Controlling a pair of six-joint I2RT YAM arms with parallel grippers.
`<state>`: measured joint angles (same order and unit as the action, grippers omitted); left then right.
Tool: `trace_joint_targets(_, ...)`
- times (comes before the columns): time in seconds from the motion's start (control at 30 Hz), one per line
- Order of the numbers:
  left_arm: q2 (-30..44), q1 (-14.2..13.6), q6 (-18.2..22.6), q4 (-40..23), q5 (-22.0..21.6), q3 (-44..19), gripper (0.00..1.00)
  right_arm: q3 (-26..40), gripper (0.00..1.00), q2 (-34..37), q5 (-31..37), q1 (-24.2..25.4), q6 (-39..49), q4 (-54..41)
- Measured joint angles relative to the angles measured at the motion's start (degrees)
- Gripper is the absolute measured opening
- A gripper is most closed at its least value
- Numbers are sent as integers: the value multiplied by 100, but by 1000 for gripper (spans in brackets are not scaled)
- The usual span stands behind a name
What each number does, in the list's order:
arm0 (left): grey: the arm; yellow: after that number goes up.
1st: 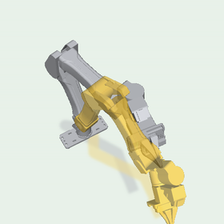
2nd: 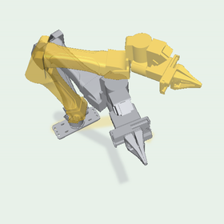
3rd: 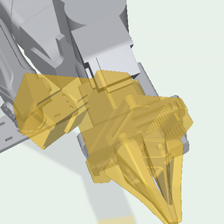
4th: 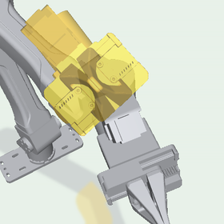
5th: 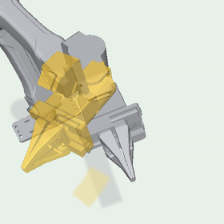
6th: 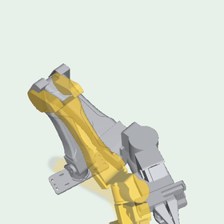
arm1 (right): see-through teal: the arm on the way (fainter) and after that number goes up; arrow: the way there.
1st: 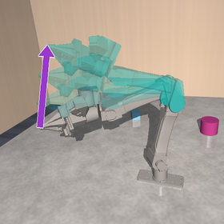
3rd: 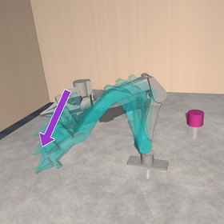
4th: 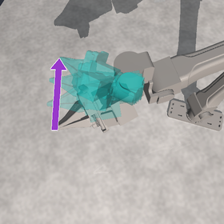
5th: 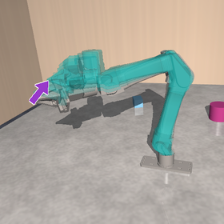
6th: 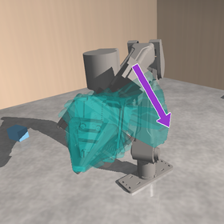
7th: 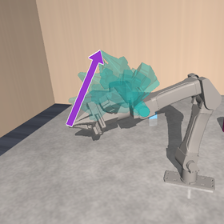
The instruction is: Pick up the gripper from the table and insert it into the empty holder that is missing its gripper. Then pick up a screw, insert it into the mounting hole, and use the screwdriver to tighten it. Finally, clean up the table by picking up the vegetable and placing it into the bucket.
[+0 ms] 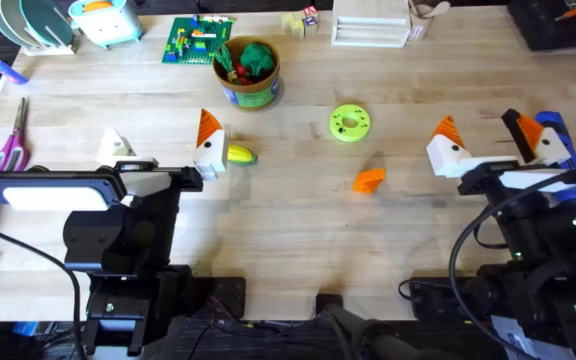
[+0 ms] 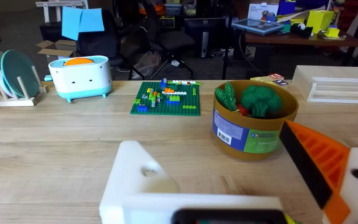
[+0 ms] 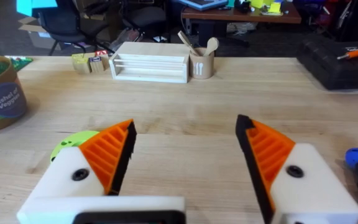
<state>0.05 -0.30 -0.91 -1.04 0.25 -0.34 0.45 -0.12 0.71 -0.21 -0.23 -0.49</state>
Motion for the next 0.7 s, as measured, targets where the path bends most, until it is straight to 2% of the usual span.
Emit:
trace_joint_targets(0.33,0,0,0,0,0,0,993,2,990,2,-2,0,-21,-45)
trace_joint_targets(0.5,0,0,0,-33,-2,-5,992,22,991,1,-42,0,-402,-103)
trace_joint_targets(0.6,1,0,5,-581,-2,-153,993,277,991,13,-76,0,-774,-666)
trace_joint_targets(0.7,140,0,2,-1487,-6,-707,992,680,991,128,-125,0,-922,-1685)
